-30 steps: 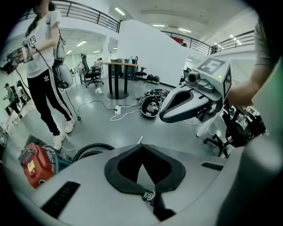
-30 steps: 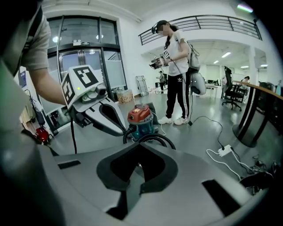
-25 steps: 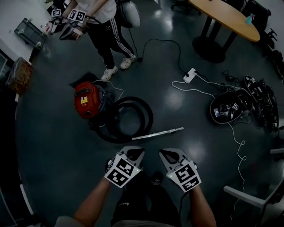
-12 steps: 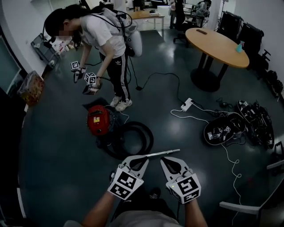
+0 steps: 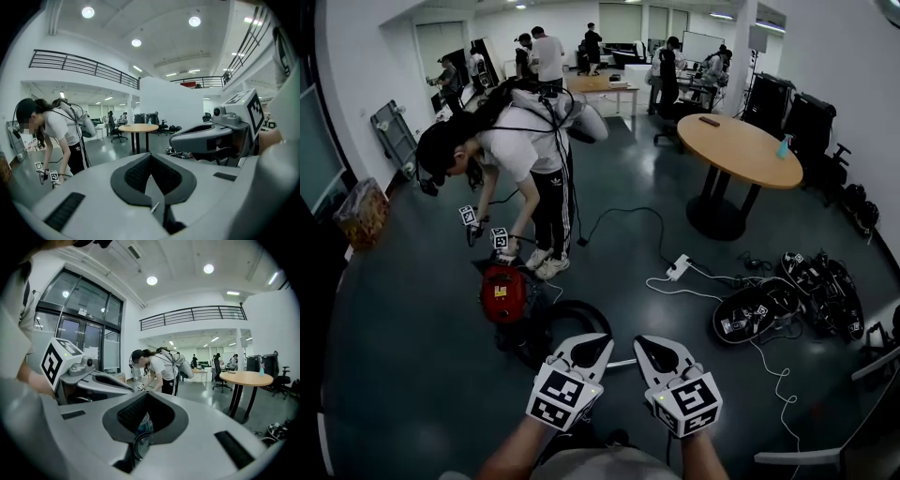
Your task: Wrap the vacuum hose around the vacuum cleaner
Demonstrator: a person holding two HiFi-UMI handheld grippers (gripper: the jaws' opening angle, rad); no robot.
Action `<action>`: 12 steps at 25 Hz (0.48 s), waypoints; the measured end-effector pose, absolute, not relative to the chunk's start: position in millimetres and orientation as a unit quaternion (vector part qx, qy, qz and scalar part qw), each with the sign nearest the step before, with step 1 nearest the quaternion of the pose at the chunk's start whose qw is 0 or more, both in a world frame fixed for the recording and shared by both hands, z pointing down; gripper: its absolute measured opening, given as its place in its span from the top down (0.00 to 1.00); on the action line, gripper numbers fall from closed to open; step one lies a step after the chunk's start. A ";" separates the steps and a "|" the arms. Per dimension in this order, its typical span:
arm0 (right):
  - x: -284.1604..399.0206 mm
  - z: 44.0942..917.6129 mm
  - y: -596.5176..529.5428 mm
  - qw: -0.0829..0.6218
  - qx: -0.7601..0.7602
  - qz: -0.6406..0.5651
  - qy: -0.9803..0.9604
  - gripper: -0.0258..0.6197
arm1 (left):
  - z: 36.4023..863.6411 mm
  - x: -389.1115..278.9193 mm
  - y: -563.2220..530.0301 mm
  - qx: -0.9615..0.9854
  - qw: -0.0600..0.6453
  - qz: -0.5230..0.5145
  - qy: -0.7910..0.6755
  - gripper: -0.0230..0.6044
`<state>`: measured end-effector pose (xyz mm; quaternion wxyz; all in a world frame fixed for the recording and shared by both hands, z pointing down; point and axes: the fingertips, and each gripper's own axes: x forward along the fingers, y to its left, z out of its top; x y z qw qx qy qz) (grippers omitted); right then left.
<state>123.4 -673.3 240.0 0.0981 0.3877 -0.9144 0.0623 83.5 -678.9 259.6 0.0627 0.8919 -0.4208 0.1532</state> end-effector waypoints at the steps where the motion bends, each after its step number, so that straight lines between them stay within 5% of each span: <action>1: 124.8 234.2 -673.7 0.092 0.393 0.059 -0.913 0.95 | 254.7 85.1 -678.3 0.894 0.059 0.149 -0.419 0.95; 12: 135.4 198.2 -680.2 0.065 0.416 0.033 -0.907 0.95 | 215.0 98.4 -681.9 0.907 0.021 0.124 -0.403 0.95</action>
